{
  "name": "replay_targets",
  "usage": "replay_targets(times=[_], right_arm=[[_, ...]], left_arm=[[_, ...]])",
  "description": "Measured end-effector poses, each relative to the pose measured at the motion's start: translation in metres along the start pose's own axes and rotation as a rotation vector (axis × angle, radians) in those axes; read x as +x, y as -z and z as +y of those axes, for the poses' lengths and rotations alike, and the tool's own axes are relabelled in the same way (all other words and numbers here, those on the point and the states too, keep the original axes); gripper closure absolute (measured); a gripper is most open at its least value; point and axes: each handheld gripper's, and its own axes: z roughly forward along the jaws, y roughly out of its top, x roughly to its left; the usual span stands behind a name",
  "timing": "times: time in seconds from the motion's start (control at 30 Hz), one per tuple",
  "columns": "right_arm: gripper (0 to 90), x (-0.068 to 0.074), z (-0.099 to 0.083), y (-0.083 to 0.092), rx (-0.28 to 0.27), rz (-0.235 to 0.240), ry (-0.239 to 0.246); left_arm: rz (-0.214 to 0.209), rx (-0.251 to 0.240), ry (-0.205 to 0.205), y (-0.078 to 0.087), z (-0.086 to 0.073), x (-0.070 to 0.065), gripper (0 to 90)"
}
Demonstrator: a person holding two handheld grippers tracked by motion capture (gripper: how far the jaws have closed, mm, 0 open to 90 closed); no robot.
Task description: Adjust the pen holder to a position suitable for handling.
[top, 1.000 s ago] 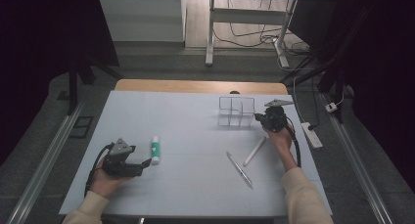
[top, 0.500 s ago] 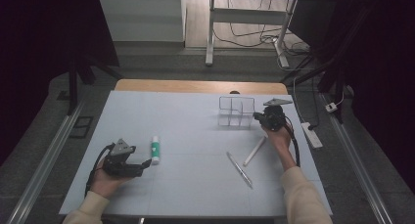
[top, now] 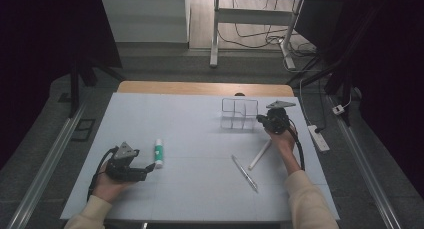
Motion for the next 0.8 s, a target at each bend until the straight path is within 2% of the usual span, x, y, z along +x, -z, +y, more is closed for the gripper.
replay_targets(times=[0.57, 0.67, 0.8], right_arm=[[89.4, 0.009, 0.006, -0.009, 0.007, 0.011, 0.013], [89.4, 0.012, 0.008, -0.014, 0.029, 0.008, 0.019], [89.4, 0.015, 0.01, -0.016, 0.033, 0.007, 0.027]], left_arm=[[-0.006, -0.005, 0.005, -0.001, 0.001, 0.001, 19.1], [-0.01, -0.005, 0.005, 0.0, 0.0, 0.002, 19.1], [-0.013, -0.007, 0.011, 0.0, 0.0, 0.003, 19.1]])
